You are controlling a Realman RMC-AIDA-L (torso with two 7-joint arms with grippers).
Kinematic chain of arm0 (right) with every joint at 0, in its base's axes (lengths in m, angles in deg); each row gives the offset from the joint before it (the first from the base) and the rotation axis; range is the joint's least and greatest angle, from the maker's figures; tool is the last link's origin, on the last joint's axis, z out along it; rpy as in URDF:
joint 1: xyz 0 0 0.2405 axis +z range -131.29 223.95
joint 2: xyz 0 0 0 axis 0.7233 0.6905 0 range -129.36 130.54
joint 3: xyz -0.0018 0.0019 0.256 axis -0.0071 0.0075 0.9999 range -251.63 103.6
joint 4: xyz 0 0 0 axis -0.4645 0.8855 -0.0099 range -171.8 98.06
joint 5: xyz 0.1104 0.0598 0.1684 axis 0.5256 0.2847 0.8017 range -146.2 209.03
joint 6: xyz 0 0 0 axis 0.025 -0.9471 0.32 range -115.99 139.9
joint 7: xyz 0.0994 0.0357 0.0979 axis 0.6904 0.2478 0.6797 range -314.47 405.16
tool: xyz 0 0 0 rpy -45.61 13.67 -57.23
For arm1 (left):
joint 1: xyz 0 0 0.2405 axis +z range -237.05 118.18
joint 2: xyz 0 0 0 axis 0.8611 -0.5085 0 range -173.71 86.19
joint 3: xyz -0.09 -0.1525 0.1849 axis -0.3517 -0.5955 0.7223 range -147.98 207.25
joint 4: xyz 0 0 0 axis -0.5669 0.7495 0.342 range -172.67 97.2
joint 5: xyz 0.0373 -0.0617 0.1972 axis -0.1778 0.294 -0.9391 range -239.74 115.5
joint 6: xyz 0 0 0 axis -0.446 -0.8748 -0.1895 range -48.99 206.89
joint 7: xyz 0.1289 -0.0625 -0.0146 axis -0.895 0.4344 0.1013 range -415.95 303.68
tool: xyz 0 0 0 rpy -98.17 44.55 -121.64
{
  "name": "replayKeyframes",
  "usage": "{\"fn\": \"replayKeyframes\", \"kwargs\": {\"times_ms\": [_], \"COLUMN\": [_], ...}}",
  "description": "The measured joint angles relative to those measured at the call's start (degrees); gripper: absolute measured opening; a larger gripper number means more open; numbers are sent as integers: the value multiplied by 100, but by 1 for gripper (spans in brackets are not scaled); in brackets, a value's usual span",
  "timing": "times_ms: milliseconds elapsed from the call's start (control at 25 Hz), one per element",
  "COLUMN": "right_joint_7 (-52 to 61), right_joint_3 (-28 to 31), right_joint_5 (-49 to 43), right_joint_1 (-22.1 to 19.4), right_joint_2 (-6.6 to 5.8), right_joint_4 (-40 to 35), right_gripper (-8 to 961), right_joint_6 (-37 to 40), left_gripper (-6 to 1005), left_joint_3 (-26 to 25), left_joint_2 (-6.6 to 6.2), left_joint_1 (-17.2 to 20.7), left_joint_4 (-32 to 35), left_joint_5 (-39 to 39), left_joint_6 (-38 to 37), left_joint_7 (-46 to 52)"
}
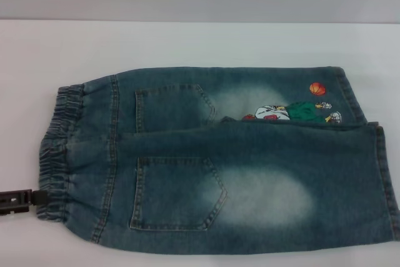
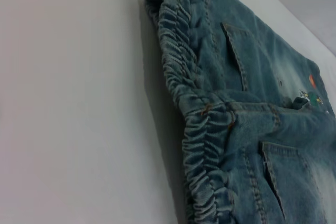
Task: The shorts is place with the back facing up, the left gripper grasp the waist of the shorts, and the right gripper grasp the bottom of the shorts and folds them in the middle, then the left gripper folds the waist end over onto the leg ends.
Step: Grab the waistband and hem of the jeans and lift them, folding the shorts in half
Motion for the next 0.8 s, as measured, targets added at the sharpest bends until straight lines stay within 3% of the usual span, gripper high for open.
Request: {"fn": "replayKeyframes", "kwargs": {"times_ms": [800], "right_joint_7": [0], "right_joint_3": [0], "right_joint_5": [4], "right_joint_1": [0], "right_joint_2": [-6], "right_joint_4": [5], "right_gripper": [552], "right_joint_6": [22], "left_gripper": [844], "left_joint_3": [48], "left_joint_2": [88], "left_joint_1": [-106], "left_joint_4": [0], "left_joint_5": [-6], "left_joint_6": [-65], "left_joint_7": [79]}}
